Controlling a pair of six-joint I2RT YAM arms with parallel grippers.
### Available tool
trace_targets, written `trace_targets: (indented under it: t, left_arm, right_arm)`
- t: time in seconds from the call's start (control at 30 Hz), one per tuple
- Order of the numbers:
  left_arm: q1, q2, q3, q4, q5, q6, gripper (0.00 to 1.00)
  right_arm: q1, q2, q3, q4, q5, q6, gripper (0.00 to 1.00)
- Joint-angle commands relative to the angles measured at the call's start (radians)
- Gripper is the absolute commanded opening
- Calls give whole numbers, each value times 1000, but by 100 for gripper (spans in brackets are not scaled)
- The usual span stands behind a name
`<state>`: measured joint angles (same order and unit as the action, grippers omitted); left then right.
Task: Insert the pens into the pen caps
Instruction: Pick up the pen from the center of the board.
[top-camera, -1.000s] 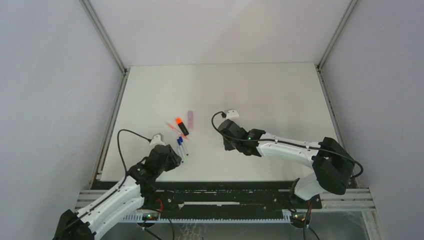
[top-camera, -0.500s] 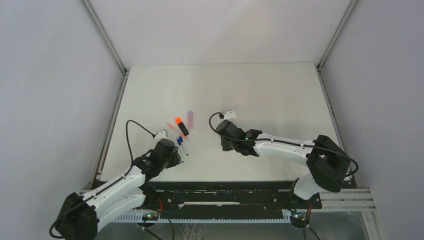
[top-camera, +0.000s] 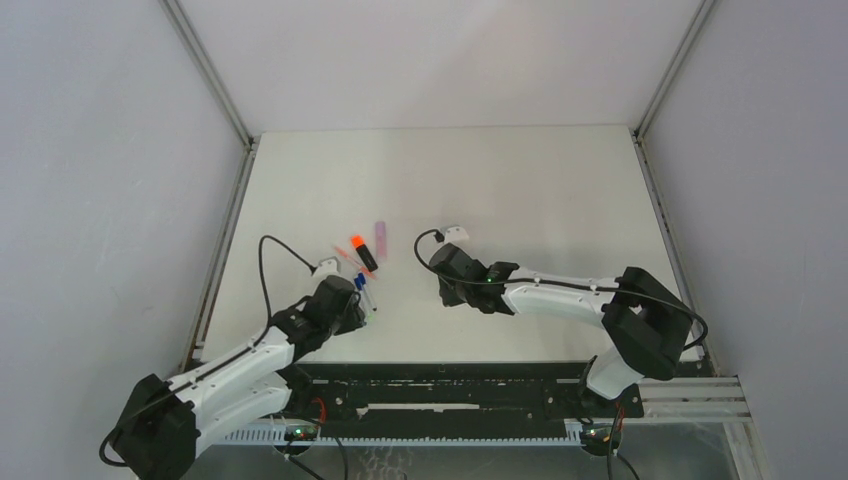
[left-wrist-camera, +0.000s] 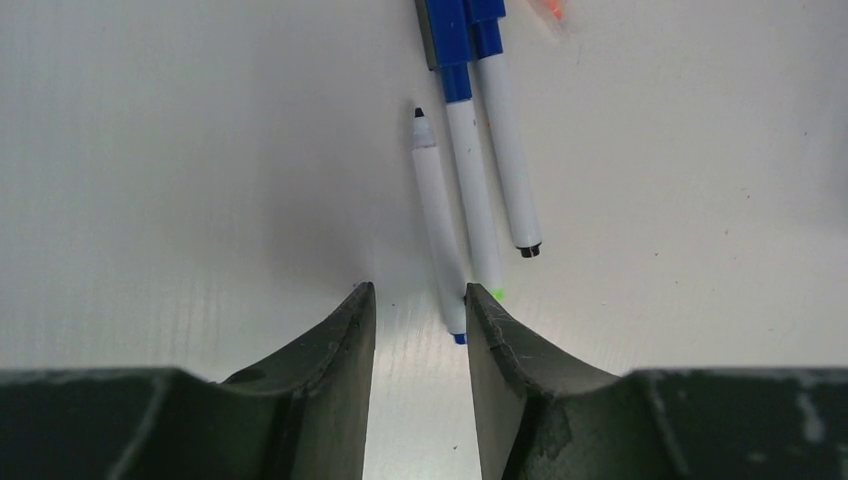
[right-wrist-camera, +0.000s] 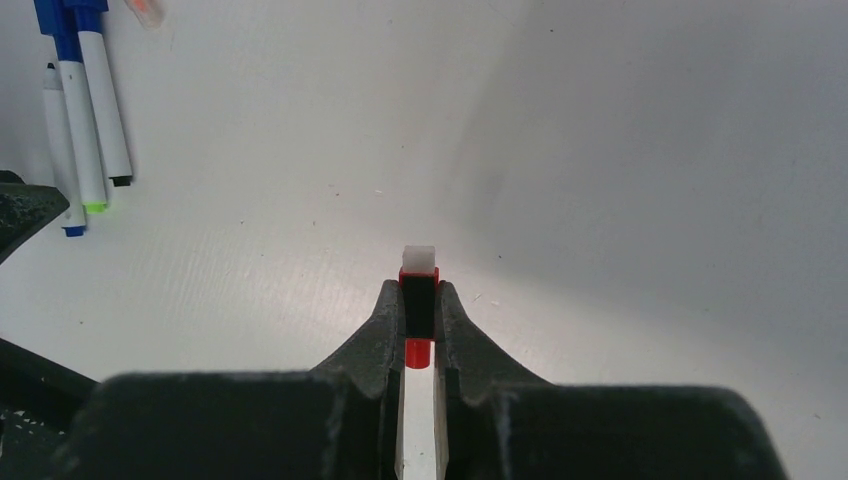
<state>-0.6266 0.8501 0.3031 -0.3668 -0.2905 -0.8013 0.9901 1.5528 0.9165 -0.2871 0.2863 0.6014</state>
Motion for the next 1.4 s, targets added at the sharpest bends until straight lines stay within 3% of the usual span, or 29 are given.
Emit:
trace_targets:
  t: [0.0, 0.23, 0.43, 0.73, 0.9, 1.1, 1.23, 1.37]
  left_arm:
    - [-18, 56, 88, 27, -30, 19, 40]
    - [-32, 133, 131, -4, -56, 37, 37]
    - [-38, 178, 135, -37, -57, 36, 23]
    - [-38, 217, 146, -127, -90, 37, 16]
    - [-38, 221, 149, -140, -108, 42, 4]
    - [-40, 130, 121, -92, -119, 56, 0]
    - [-44, -34, 62, 7, -98, 120, 0]
    - [-45, -212, 11, 124, 8, 234, 0]
  right_arm:
    - [8, 9, -2, 43, -4, 7, 0]
    - [10, 1, -21, 54, -1, 14, 0]
    - [7, 7, -37, 66, 9, 35, 0]
    - [16, 56, -51, 65, 85, 92, 0]
    - [20, 76, -51, 40, 122, 117, 0]
    - [19, 94, -51, 22, 120, 140, 20]
    - [13, 71, -50, -4, 124, 143, 32]
    - [-2, 10, -51, -32, 110, 124, 46]
